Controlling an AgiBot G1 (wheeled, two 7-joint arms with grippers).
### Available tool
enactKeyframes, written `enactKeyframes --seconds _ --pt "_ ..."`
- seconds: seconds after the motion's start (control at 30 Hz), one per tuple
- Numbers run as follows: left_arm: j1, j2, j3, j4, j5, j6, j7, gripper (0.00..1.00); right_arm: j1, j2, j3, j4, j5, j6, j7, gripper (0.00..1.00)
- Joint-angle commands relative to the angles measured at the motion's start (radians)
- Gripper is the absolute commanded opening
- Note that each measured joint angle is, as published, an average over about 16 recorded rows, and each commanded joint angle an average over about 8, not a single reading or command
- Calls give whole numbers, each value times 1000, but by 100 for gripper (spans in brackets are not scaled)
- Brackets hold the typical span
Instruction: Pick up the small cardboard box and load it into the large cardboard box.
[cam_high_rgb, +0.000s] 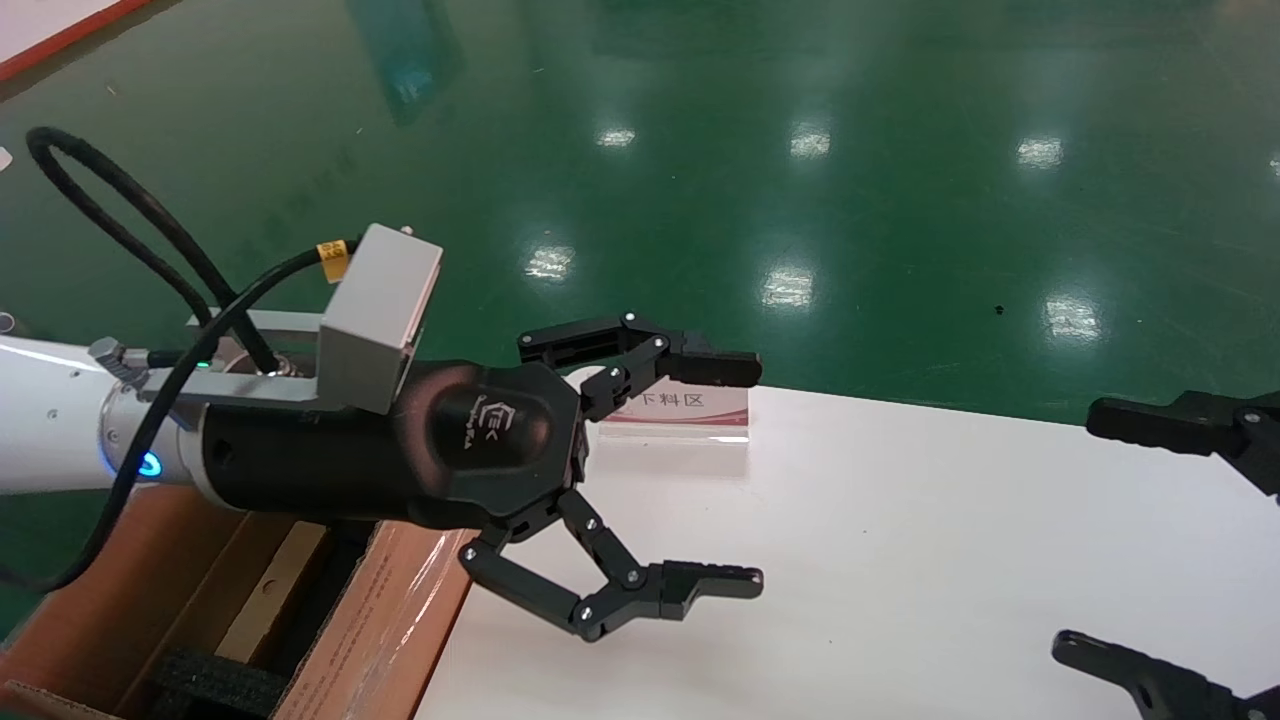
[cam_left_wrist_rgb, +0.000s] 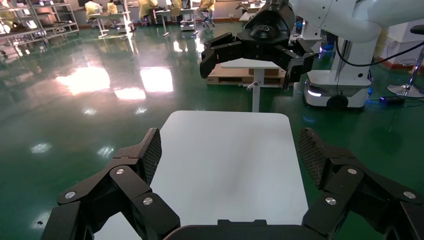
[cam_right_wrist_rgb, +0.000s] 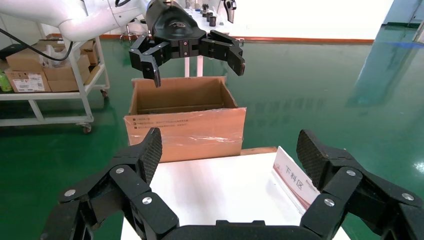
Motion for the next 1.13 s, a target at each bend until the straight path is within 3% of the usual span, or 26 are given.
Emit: enactKeyframes --seconds 0.03,1.13 --pt "1 0 -2 0 0 1 1 100 0 0 0 0 0 0 0 100" --pt "2 0 -2 1 -2 1 2 100 0 0 0 0 0 0 0 100"
